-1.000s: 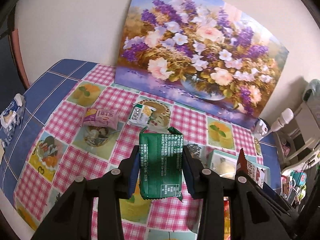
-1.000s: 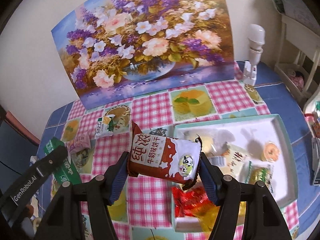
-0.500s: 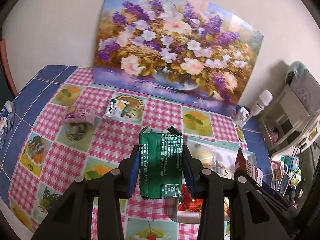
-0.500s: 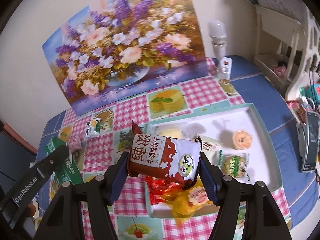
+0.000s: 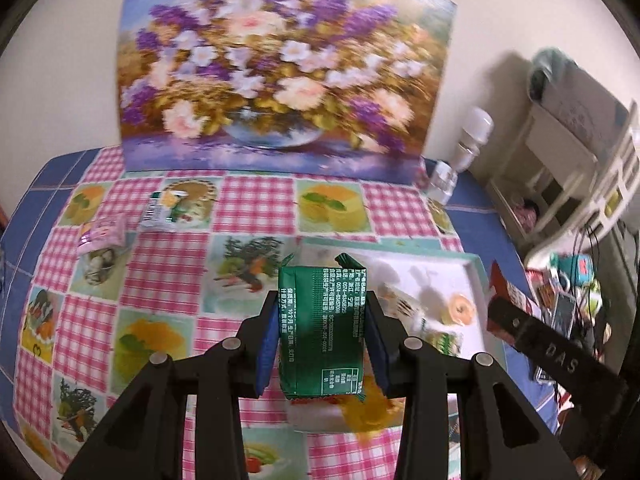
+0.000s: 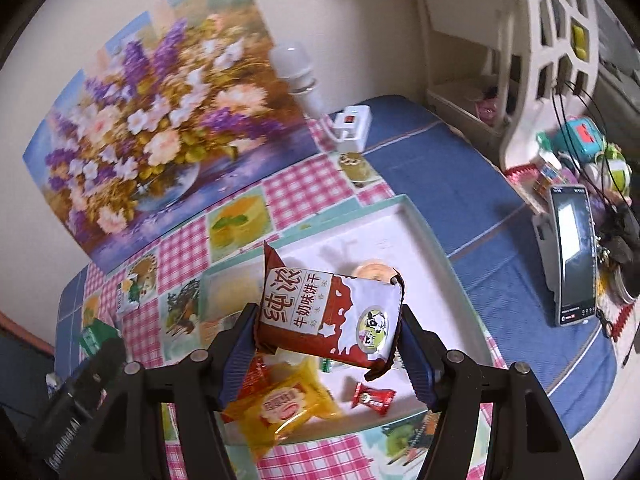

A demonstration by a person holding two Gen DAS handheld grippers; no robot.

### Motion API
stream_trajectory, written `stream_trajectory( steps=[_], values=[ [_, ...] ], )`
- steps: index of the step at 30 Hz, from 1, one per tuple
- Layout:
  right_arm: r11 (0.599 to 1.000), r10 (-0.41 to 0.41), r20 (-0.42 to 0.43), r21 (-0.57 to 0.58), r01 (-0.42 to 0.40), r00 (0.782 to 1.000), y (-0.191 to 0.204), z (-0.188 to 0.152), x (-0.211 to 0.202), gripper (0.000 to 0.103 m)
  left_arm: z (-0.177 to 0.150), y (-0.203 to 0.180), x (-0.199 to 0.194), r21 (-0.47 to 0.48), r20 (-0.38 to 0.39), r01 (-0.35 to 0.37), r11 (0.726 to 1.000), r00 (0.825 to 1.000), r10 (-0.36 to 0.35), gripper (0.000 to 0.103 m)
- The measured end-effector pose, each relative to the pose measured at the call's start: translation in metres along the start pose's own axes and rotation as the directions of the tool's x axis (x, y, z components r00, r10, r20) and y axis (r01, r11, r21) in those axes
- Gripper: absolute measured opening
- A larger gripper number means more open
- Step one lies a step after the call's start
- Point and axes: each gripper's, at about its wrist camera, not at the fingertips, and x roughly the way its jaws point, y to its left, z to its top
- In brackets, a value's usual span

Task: Organize snacks
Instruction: 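Carry the green pack and milk biscuit pack into the tray and release both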

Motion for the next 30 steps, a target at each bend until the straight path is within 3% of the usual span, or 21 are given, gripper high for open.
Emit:
stream_trajectory(
  steps=[13, 21, 30],
  values=[
    [0.999, -0.005, -0.013, 0.041, 0.005, 1.0, -0.026, 0.005, 0.003, 0.07, -0.018, -0.049, 0.026, 0.105, -0.045, 0.039, 0.994, 0.998, -0.035, 0.041],
    [0.998, -0.022, -0.148, 0.05, 0.03, 0.989, -0.033, -0.005, 0.048, 0.07, -0.025, -0.055, 0.051, 0.112, -0.104, 0.054, 0.992, 0.994, -0.043, 0.041],
    [0.996, -0.041, -0.176, 0.077, 0.055, 0.984, -0.042, -0.008, 0.057, 0.07, -0.026, -0.061, 0.061, 0.109, -0.114, 0.084, 0.991, 0.991, -0.071, 0.041]
  ],
)
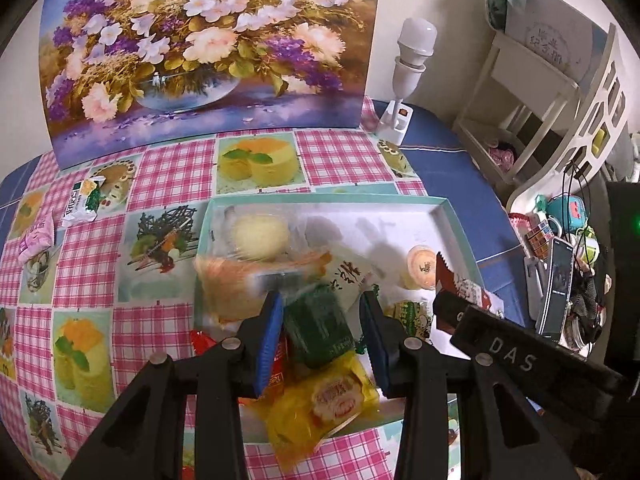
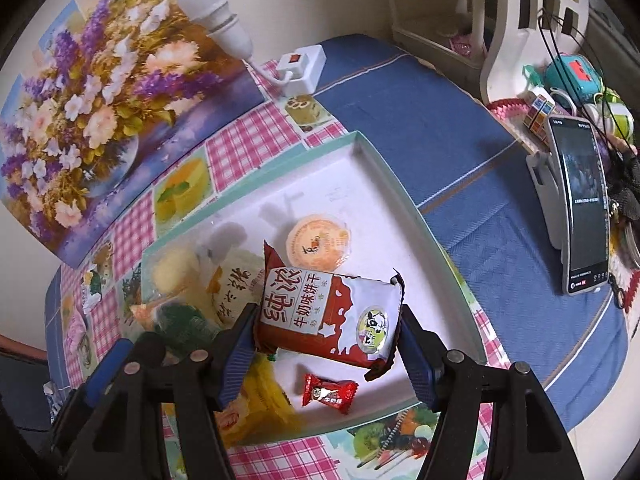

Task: Organize snacks
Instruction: 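Carry the green pack and milk biscuit pack into the tray and release both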

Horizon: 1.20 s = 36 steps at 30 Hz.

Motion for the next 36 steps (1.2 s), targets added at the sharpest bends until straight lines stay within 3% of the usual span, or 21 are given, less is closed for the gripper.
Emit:
stream_trajectory(
  steps=[5, 8, 16, 19, 25, 27, 34, 35, 36],
  values=[
    [1.0, -0.006, -0.028, 0.003, 0.007, 1.0, -0.002, -0.001, 0.007, 0.07, 0.0, 0.001, 0.001, -0.004, -0.008, -0.008, 1.0, 1.0, 0.008, 0.043],
    [1.0, -0.008, -0.042, 0.004, 0.008, 0.999, -0.002, -0.001, 0.012, 0.071, 0.0, 0.006, 0.002, -0.024, -0.017, -0.016, 1.0, 1.0, 0.016, 0.055],
    [1.0, -0.01, -0.068, -0.012, 0.01, 0.998, 0.003, -0.003, 0.02, 0.071, 0.001, 0.021, 0.002, -0.066, -0.029, -0.043, 0.997, 0.999, 0.041, 0.057],
    [1.0, -0.012, -0.072, -0.015, 0.011, 0.997, 0.004, -0.003, 0.022, 0.071, 0.002, 0.025, 0.001, -0.077, -0.033, -0.059, 0.995, 0.998, 0.057, 0.066],
    [1.0, -0.003, -0.076, -0.028, 0.001, 0.997, 0.004, -0.001, 0.024, 0.076, 0.002, 0.038, 0.001, -0.119, -0.049, -0.088, 0.989, 0.995, 0.083, 0.07],
    [1.0, -0.003, -0.066, -0.031, 0.001, 0.998, 0.005, -0.001, 0.023, 0.076, 0.002, 0.043, 0.002, -0.14, -0.054, -0.093, 0.986, 0.995, 0.086, 0.08],
    [0.999, 0.001, -0.059, -0.047, -0.004, 0.998, 0.008, -0.001, 0.022, 0.076, 0.001, 0.065, 0.002, -0.217, -0.073, -0.128, 0.968, 0.991, 0.114, 0.08],
    [0.999, 0.002, -0.055, -0.051, -0.004, 0.998, 0.009, -0.001, 0.022, 0.078, 0.001, 0.068, 0.002, -0.222, -0.077, -0.134, 0.966, 0.99, 0.12, 0.081],
    [0.998, 0.002, -0.051, -0.055, -0.004, 0.999, 0.009, -0.001, 0.021, 0.085, 0.0, 0.071, 0.003, -0.232, -0.082, -0.145, 0.962, 0.988, 0.129, 0.089]
  ],
)
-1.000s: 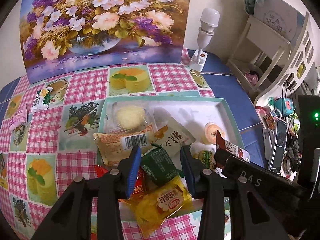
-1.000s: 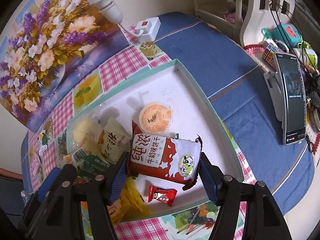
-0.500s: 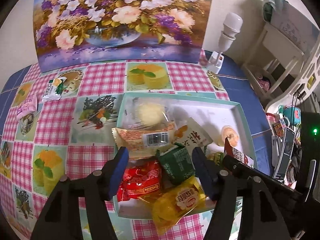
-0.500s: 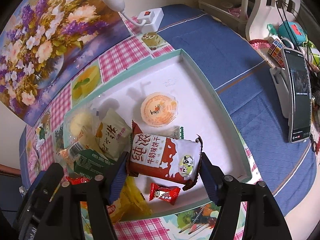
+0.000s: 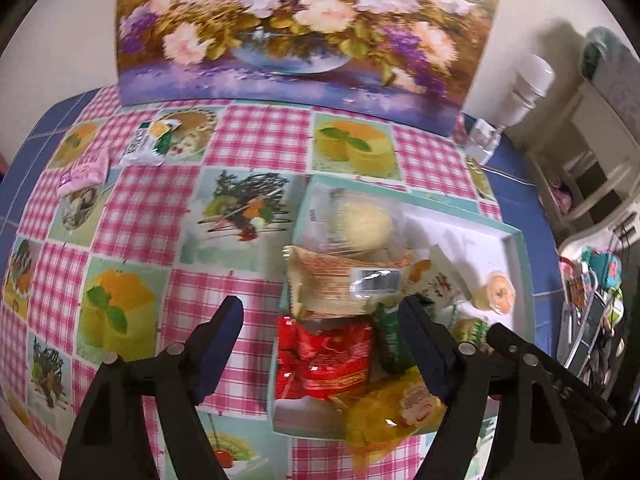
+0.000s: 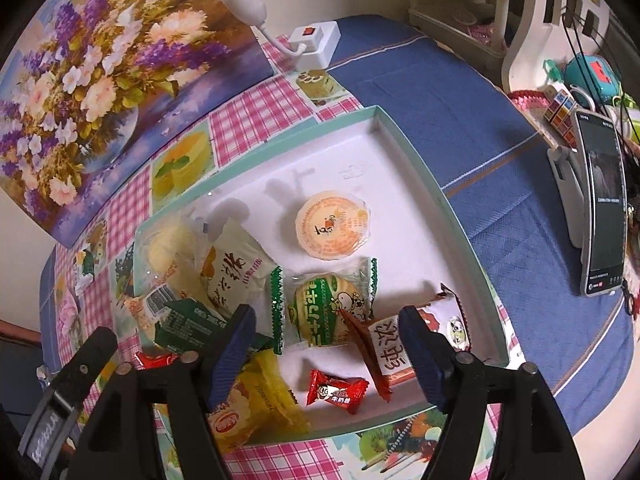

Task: Organize snacks
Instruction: 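Carry the green pack and milk biscuit pack into the tray and release both, then move both open tools back over the remaining snacks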

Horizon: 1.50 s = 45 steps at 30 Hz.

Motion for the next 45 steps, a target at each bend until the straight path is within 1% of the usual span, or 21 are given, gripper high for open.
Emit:
stream_trajectory(
  steps=[1, 2, 3, 5, 9, 20, 24, 27, 29, 34, 37, 40, 45],
  values=[
    [1.0, 0.0, 0.006, -0.004, 0.0, 1.0, 0.001, 0.0, 0.0, 0.096, 0.0, 0.004, 0.001, -0.012, 0.0, -0.015, 1.0, 1.0, 0.015, 0.093],
    [1.0, 0.0, 0.013, -0.007, 0.0, 1.0, 0.001, 0.0, -0.001, 0.102, 0.0, 0.006, 0.001, -0.02, 0.004, -0.026, 0.999, 1.0, 0.026, 0.097],
    [1.0, -0.002, 0.023, -0.014, 0.002, 1.0, 0.002, 0.0, -0.002, 0.103, 0.001, 0.009, 0.001, -0.028, 0.008, -0.039, 0.999, 0.999, 0.039, 0.097],
    [1.0, -0.007, 0.034, -0.025, 0.008, 0.999, 0.003, 0.0, -0.003, 0.103, 0.002, 0.015, 0.002, -0.048, 0.006, -0.054, 0.997, 0.999, 0.054, 0.097],
    [0.999, -0.013, 0.033, -0.036, 0.014, 0.999, 0.004, 0.0, -0.001, 0.103, 0.002, 0.023, 0.004, -0.077, -0.004, -0.056, 0.995, 0.998, 0.056, 0.097],
    [0.999, -0.025, 0.036, -0.045, 0.026, 0.999, 0.007, 0.001, -0.001, 0.103, 0.002, 0.027, 0.006, -0.087, -0.019, -0.053, 0.995, 0.998, 0.052, 0.097],
    [0.998, -0.03, 0.079, -0.061, 0.035, 0.996, 0.017, 0.001, -0.009, 0.103, 0.003, 0.03, 0.004, -0.077, -0.014, -0.067, 0.995, 0.998, 0.066, 0.097],
    [0.995, -0.012, 0.106, -0.098, 0.022, 0.994, 0.03, -0.001, -0.017, 0.103, 0.007, 0.035, -0.001, -0.068, -0.001, -0.064, 0.996, 0.998, 0.064, 0.097],
    [0.993, -0.002, 0.12, -0.115, 0.016, 0.993, 0.039, -0.004, -0.021, 0.103, 0.009, 0.04, -0.005, -0.069, 0.012, -0.076, 0.995, 0.997, 0.077, 0.097],
    [0.985, 0.054, 0.158, -0.172, -0.027, 0.986, 0.067, -0.012, -0.032, 0.103, 0.019, 0.073, -0.016, -0.101, 0.05, -0.148, 0.984, 0.987, 0.154, 0.097],
    [0.976, 0.078, 0.164, -0.212, -0.042, 0.983, 0.086, -0.018, -0.032, 0.103, 0.023, 0.102, -0.021, -0.147, 0.059, -0.214, 0.966, 0.973, 0.225, 0.097],
    [0.968, 0.097, 0.151, -0.245, -0.058, 0.984, 0.104, -0.025, -0.03, 0.103, 0.023, 0.132, -0.023, -0.199, 0.045, -0.241, 0.95, 0.966, 0.254, 0.097],
    [0.959, 0.099, 0.13, -0.277, -0.06, 0.987, 0.129, -0.033, -0.023, 0.103, 0.019, 0.174, -0.026, -0.285, 0.02, -0.264, 0.922, 0.96, 0.281, 0.097]
  ],
)
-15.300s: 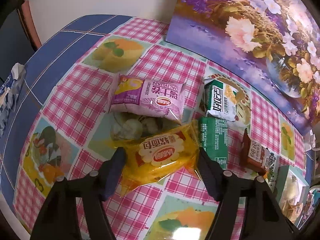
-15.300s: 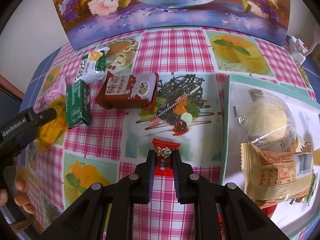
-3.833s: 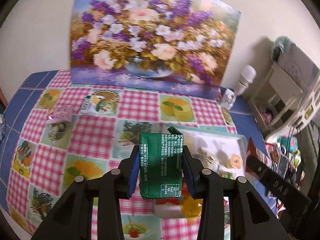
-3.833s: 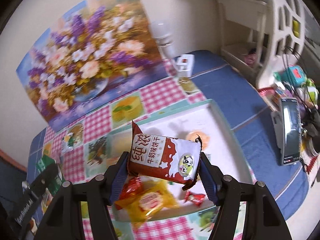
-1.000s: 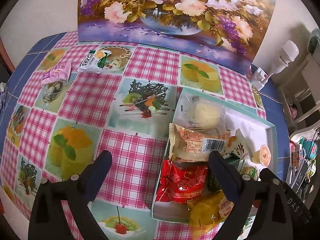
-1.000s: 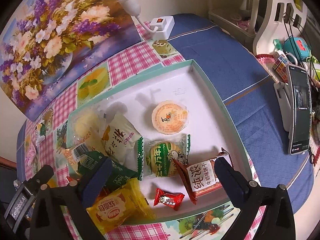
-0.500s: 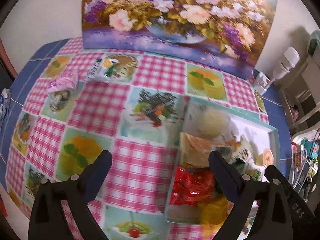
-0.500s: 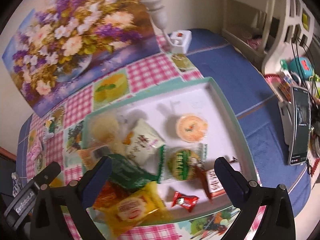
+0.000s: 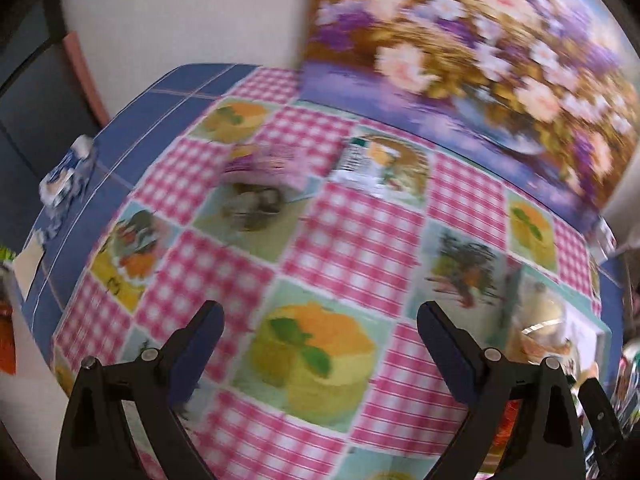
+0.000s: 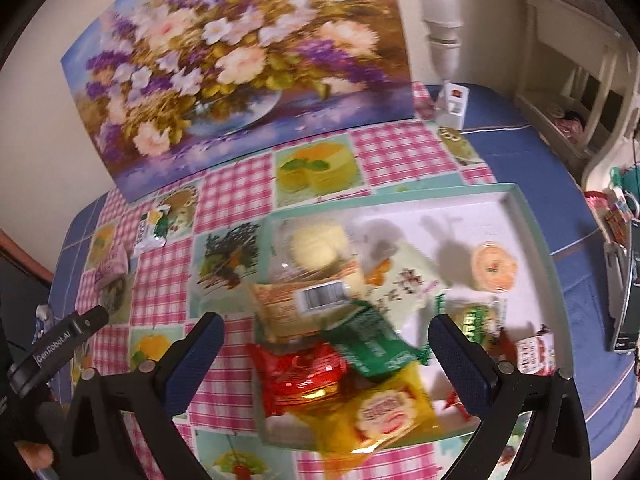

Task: Organize snacks
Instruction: 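Move both open tools back over the remaining snacks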

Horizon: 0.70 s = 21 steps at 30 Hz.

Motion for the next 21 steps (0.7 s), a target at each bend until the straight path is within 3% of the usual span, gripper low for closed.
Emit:
stream_trajectory(
  steps=[21],
  values=[
    [0.993, 0.081, -0.069, -0.078, -0.086, 0.994, 0.109, -0.011, 0.036, 0.103, 0.02, 0.081, 0.016, -0.126, -0.031, -0.03, 0.992, 0.999, 0.026, 0.097]
  ],
)
